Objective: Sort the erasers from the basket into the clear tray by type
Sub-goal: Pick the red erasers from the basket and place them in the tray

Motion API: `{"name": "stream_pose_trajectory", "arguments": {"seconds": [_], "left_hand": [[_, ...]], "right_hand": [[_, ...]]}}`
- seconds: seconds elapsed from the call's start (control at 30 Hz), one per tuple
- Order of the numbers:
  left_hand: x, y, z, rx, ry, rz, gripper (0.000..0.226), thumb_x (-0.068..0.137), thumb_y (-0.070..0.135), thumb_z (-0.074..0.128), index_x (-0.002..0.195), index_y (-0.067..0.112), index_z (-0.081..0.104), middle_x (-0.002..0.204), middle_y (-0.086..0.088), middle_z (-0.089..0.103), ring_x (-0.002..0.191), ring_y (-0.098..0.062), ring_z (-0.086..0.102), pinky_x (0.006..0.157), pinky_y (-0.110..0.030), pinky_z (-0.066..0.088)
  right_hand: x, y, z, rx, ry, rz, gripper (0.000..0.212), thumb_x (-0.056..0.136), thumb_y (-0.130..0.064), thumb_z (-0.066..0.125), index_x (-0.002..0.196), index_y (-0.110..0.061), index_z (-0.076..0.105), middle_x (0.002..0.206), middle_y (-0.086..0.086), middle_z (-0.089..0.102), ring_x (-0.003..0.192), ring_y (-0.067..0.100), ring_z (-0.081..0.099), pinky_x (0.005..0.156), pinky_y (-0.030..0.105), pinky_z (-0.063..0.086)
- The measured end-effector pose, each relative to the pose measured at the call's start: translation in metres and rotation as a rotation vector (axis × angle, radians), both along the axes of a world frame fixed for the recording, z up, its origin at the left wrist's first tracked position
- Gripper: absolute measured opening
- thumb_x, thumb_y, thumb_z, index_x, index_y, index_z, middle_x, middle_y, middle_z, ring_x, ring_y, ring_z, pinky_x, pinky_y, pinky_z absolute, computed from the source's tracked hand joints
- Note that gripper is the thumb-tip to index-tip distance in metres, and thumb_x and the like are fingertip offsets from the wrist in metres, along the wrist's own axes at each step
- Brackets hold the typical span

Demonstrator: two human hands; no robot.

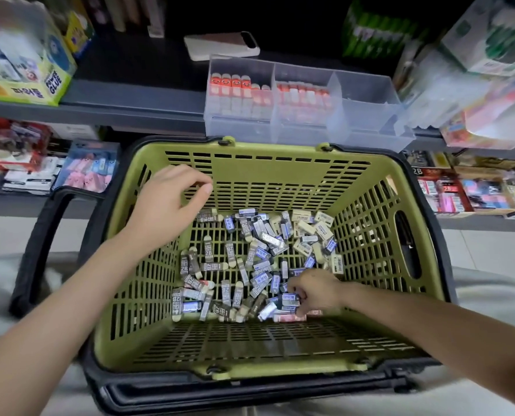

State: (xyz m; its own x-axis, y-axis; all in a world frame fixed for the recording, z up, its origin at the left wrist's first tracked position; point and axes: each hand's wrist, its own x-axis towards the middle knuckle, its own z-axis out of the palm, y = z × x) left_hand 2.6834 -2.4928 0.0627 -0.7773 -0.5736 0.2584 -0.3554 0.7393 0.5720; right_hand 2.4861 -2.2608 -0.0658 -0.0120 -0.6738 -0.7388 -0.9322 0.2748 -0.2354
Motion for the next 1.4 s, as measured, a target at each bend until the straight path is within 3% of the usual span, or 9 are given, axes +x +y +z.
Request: {"name": "stream_pose_trajectory", "arguments": {"seconds": [0.23,0.37,0.47,0.57,0.73,0.93,1.17,1.27,1.4], "left_hand": [[-0.002,-0.004,-0.004,-0.014,0.001,0.016,0.02,0.095,0.02,0.054,0.106,0.012,0.068,0.106,0.001,0.066,0.096,-0.011,0.05,0.087,-0.031,0.035],[-0.002,-0.005,-0.005,-0.025,-0.014,0.006,0.02,0.095,0.019,0.054,0.107,0.01,0.068,0.107,-0.004,0.067,0.097,-0.019,0.056,0.088,-0.036,0.039],[-0.002,-0.007,-0.005,-0.031,-0.006,-0.004,0.02,0.095,0.019,0.054,0.106,0.01,0.068,0.106,-0.004,0.067,0.096,-0.016,0.053,0.087,-0.035,0.038],[-0.002,-0.009,-0.006,-0.028,0.006,-0.008,0.02,0.095,0.019,0.054,0.105,0.01,0.068,0.105,-0.004,0.067,0.095,-0.012,0.049,0.085,-0.034,0.038],[-0.002,-0.006,-0.005,-0.048,-0.003,-0.025,0.02,0.095,0.019,0.054,0.105,0.009,0.068,0.105,-0.005,0.067,0.098,-0.016,0.052,0.087,-0.036,0.039],[0.0,-0.004,-0.006,-0.049,-0.027,-0.038,0.02,0.095,0.019,0.055,0.105,0.008,0.069,0.106,-0.005,0.067,0.102,-0.023,0.056,0.09,-0.037,0.039],[0.0,-0.005,-0.007,-0.061,-0.066,-0.048,0.021,0.094,0.02,0.055,0.104,0.008,0.069,0.107,-0.006,0.066,0.105,-0.026,0.056,0.09,-0.036,0.038],[-0.002,-0.005,-0.007,-0.056,-0.061,-0.044,0.019,0.093,0.018,0.056,0.103,0.009,0.07,0.106,-0.005,0.066,0.105,-0.026,0.056,0.089,-0.035,0.038],[-0.005,-0.004,-0.002,0.113,0.005,0.0,0.014,0.092,0.015,0.058,0.1,0.013,0.07,0.101,0.004,0.064,0.097,-0.015,0.058,0.089,-0.029,0.044]], "right_hand": [[0.002,-0.035,-0.006,-0.203,-0.09,-0.213,0.039,0.083,-0.036,0.067,0.116,-0.021,0.052,0.071,-0.013,0.052,0.063,0.002,0.051,0.05,0.017,0.032],[-0.021,-0.057,0.015,-0.285,-0.101,-0.377,0.043,0.079,-0.031,0.073,0.114,-0.018,0.053,0.084,-0.006,0.063,0.075,0.013,0.061,0.067,0.03,0.052],[-0.024,-0.036,0.029,-0.098,-0.168,-0.233,0.026,0.08,-0.026,0.072,0.103,-0.016,0.065,0.088,-0.009,0.065,0.082,0.011,0.064,0.084,0.031,0.053],[-0.016,0.002,0.028,0.066,0.037,0.141,0.03,0.081,-0.036,0.069,0.106,-0.018,0.067,0.101,-0.005,0.067,0.093,0.011,0.062,0.086,0.032,0.052],[-0.006,0.012,0.008,-0.059,0.223,0.356,0.042,0.075,-0.055,0.063,0.096,-0.018,0.06,0.106,-0.002,0.049,0.097,0.019,0.049,0.068,0.03,0.042],[-0.014,0.012,-0.001,-0.058,0.177,0.242,0.045,0.07,-0.066,0.06,0.094,-0.029,0.053,0.102,-0.005,0.043,0.101,0.019,0.045,0.08,0.031,0.032],[-0.008,0.012,0.002,-0.211,0.376,0.679,0.051,0.082,-0.059,0.052,0.114,-0.019,0.058,0.122,0.008,0.049,0.109,0.025,0.047,0.091,0.043,0.036],[-0.006,0.011,0.004,-0.249,0.419,0.621,0.044,0.082,-0.055,0.056,0.1,-0.016,0.065,0.118,0.006,0.05,0.105,0.023,0.047,0.09,0.042,0.037],[-0.003,0.005,-0.001,-0.267,0.387,0.313,0.034,0.073,-0.049,0.065,0.083,-0.017,0.068,0.106,-0.001,0.05,0.099,0.018,0.045,0.089,0.037,0.037]]}}
